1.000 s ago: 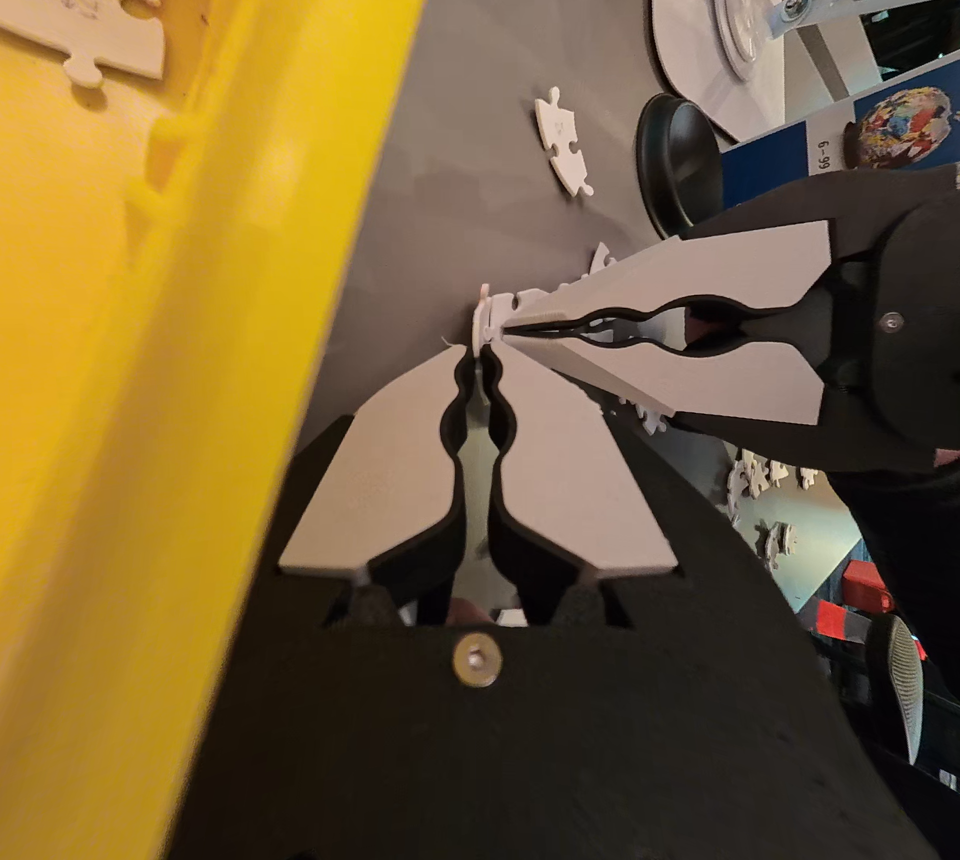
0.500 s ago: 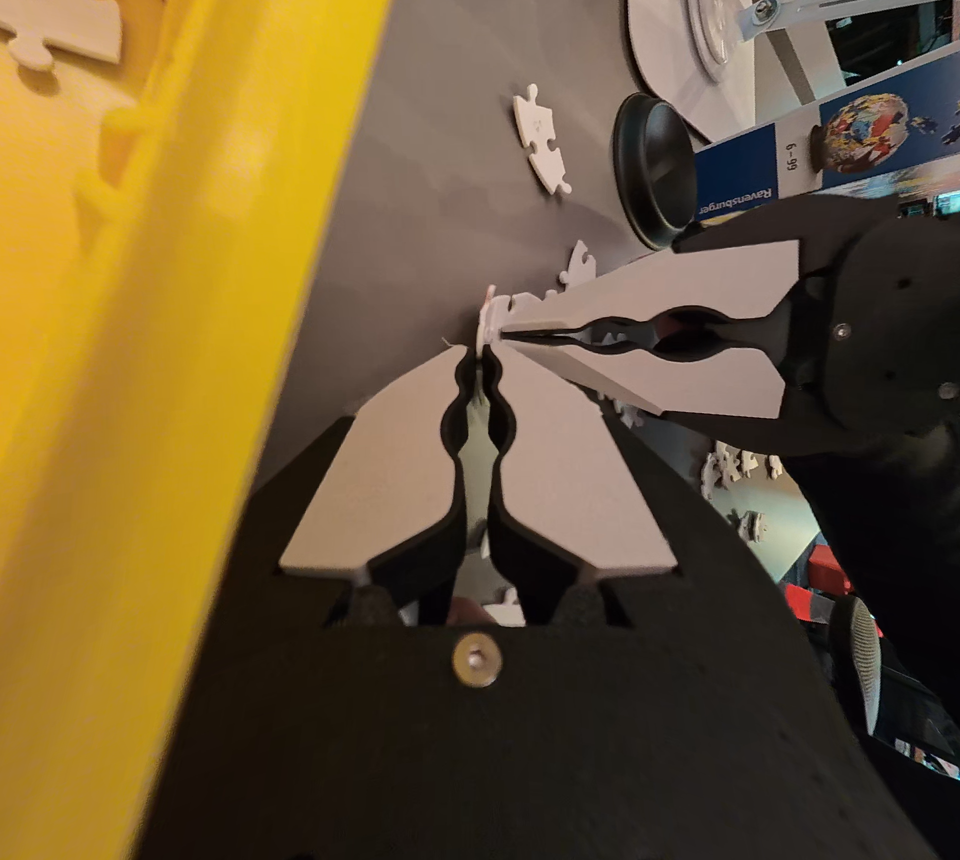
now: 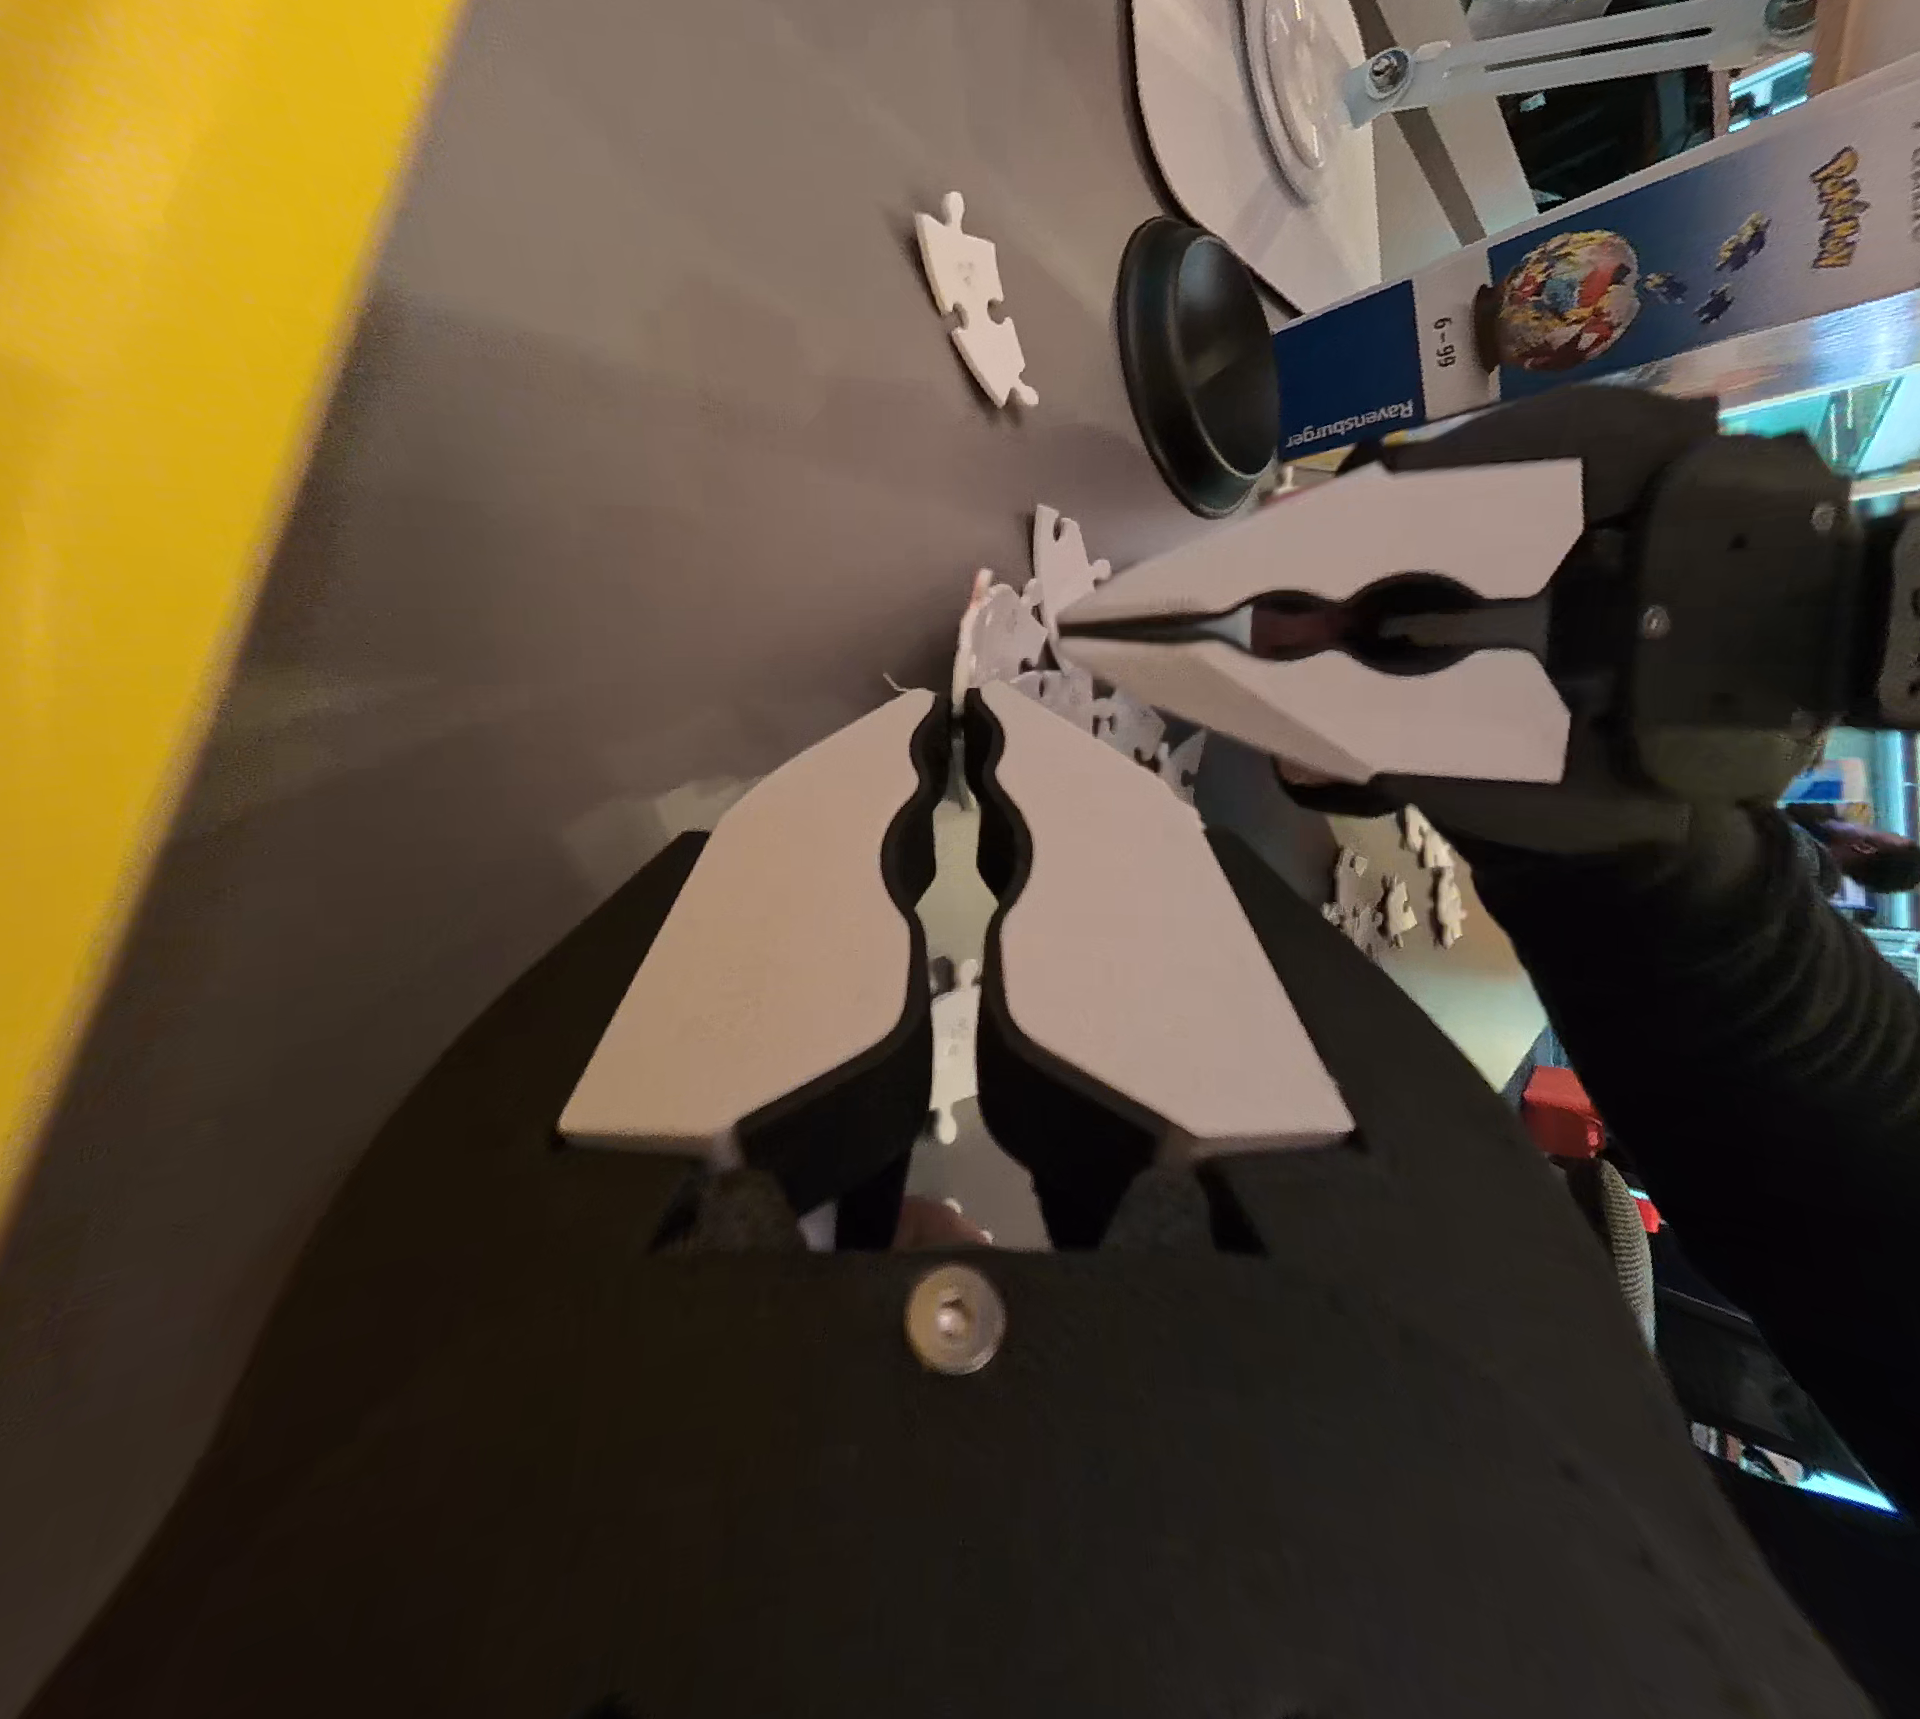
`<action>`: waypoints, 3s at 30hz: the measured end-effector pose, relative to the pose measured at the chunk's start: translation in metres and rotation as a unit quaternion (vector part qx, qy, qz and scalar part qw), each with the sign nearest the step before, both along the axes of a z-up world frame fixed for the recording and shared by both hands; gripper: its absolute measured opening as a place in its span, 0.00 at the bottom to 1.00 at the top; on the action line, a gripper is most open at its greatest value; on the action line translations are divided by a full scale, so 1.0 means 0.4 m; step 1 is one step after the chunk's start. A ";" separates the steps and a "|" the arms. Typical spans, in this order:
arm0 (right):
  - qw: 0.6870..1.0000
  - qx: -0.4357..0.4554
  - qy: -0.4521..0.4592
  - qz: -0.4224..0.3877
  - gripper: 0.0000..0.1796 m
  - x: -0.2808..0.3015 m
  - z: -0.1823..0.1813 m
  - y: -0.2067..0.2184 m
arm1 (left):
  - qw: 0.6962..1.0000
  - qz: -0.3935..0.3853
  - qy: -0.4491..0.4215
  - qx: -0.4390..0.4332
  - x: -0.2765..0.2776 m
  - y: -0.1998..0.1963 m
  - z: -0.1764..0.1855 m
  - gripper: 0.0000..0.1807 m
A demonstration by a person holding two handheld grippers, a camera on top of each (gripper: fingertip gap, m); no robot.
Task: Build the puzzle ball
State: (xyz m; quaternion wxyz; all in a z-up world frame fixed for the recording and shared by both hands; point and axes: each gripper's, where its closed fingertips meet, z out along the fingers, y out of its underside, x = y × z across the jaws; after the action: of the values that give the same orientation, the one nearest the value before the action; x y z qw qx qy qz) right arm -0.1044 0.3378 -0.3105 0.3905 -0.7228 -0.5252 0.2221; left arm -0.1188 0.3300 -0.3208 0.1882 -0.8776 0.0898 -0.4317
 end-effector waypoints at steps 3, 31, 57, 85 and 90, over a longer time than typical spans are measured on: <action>0.998 -0.055 0.009 -0.010 0.00 0.004 0.000 0.020 | 1.000 -0.004 -0.001 0.005 0.004 -0.002 0.002 0.01; 0.934 -0.343 0.056 0.084 0.01 -0.018 -0.026 -0.013 | 0.999 -0.034 0.016 0.037 0.005 -0.010 0.002 0.02; 0.927 -0.318 0.198 -0.006 0.00 -0.007 0.098 0.008 | 0.987 -0.038 0.000 0.155 -0.027 -0.029 0.136 0.22; 0.924 -0.334 0.090 -0.163 0.05 -0.031 -0.044 0.018 | 0.987 -0.029 0.047 0.151 -0.146 -0.164 0.093 0.20; 0.933 -0.314 0.068 -0.162 0.07 -0.011 -0.038 0.015 | 0.987 -0.031 0.052 0.150 -0.159 -0.180 0.083 0.20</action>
State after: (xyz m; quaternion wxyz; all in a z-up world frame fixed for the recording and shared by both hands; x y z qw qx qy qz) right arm -0.1089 0.3437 -0.3256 0.2097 -0.8666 -0.2769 0.3582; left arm -0.1825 0.2579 -0.2877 0.2992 -0.8575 0.1906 -0.3726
